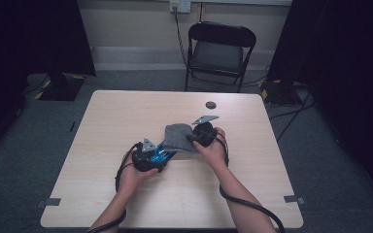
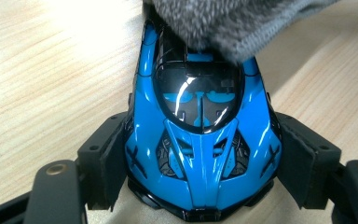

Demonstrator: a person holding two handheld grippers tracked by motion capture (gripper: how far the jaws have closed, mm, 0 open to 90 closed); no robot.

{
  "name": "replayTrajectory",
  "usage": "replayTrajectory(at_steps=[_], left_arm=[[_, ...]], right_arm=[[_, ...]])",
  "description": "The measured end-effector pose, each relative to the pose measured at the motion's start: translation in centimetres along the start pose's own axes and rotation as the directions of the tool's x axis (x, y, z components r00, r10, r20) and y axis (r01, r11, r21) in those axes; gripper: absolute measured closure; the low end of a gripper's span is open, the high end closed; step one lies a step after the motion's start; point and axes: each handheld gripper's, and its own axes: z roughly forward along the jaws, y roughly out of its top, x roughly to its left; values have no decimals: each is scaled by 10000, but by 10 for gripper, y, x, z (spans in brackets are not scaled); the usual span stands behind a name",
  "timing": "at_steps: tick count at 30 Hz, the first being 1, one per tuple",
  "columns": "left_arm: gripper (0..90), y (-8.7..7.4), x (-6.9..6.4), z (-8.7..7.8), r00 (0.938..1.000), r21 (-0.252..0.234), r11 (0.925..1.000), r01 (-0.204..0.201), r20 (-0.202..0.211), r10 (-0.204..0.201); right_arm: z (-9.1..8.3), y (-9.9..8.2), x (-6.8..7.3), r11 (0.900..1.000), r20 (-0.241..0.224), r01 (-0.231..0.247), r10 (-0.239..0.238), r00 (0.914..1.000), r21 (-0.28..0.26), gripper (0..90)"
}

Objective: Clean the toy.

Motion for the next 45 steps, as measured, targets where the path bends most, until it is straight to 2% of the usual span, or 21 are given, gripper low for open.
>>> replayTrajectory(at_steps=[10,24,30,45], left_arm=[[260,0,0,0,10000,2,10000,-4,-2,4],[260,0,0,0,10000,3,10000,-5,-8,5],[260,0,0,0,10000,2,10000,-2,-15,2],[260,0,0,0,10000,-5,10000,8,-16,-8]], right_arm=[[-2,-5,-11,9997,176,-244,243,9995,49,726],[-4,-13,-21,9992,379,-370,364,9986,145,726],[-5,-17,-23,9995,411,-238,230,9989,207,726],[-12,-31,-36,9986,582,-464,449,9973,247,725]])
